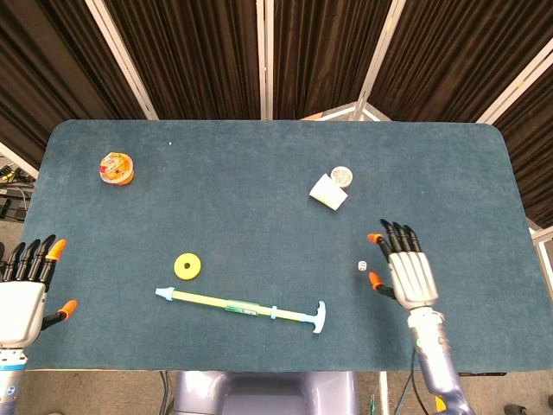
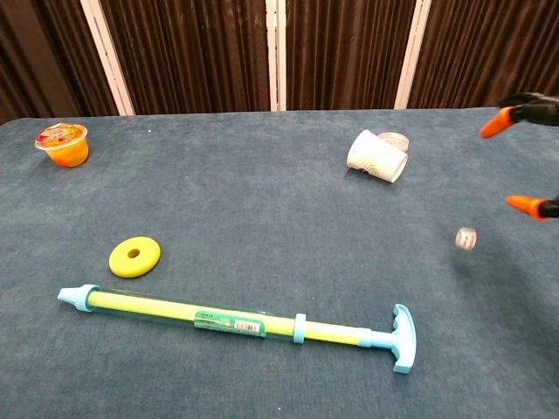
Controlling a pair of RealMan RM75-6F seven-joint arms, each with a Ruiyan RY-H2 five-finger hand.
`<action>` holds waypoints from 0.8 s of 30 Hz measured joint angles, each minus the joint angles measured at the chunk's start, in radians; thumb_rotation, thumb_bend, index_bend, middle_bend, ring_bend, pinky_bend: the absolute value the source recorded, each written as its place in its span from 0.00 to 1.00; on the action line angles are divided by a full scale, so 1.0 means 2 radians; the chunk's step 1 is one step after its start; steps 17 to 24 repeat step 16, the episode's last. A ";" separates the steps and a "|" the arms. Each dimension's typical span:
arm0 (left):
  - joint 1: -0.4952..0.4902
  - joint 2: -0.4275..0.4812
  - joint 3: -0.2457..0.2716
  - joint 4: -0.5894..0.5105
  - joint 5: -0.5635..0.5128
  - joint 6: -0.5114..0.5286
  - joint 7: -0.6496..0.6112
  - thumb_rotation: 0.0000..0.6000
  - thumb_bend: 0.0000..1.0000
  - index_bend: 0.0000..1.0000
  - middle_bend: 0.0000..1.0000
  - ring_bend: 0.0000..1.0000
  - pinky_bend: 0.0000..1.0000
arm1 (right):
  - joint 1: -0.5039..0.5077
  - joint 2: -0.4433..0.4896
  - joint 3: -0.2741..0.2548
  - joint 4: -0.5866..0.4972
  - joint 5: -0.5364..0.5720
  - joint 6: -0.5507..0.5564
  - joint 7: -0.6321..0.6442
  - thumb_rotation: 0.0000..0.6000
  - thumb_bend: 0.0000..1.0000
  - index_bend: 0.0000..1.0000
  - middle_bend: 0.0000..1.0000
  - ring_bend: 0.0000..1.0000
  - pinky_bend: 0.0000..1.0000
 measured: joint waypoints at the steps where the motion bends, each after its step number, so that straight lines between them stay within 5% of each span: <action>1: 0.001 0.000 0.000 0.000 0.001 0.001 0.001 1.00 0.05 0.00 0.00 0.00 0.00 | -0.004 0.004 -0.003 -0.001 -0.004 0.003 0.004 1.00 0.22 0.23 0.03 0.00 0.00; 9: 0.004 -0.002 0.001 0.000 0.004 0.004 0.006 1.00 0.05 0.00 0.00 0.00 0.00 | -0.047 0.033 -0.033 0.018 -0.047 0.033 0.071 1.00 0.21 0.22 0.01 0.00 0.00; 16: 0.004 -0.002 0.005 0.000 0.009 0.001 0.005 1.00 0.05 0.00 0.00 0.00 0.00 | -0.085 0.048 -0.067 0.082 -0.098 0.060 0.134 1.00 0.19 0.05 0.00 0.00 0.00; 24: 0.004 -0.002 0.005 0.000 0.009 0.001 0.005 1.00 0.05 0.00 0.00 0.00 0.00 | -0.085 0.048 -0.067 0.082 -0.098 0.060 0.134 1.00 0.19 0.05 0.00 0.00 0.00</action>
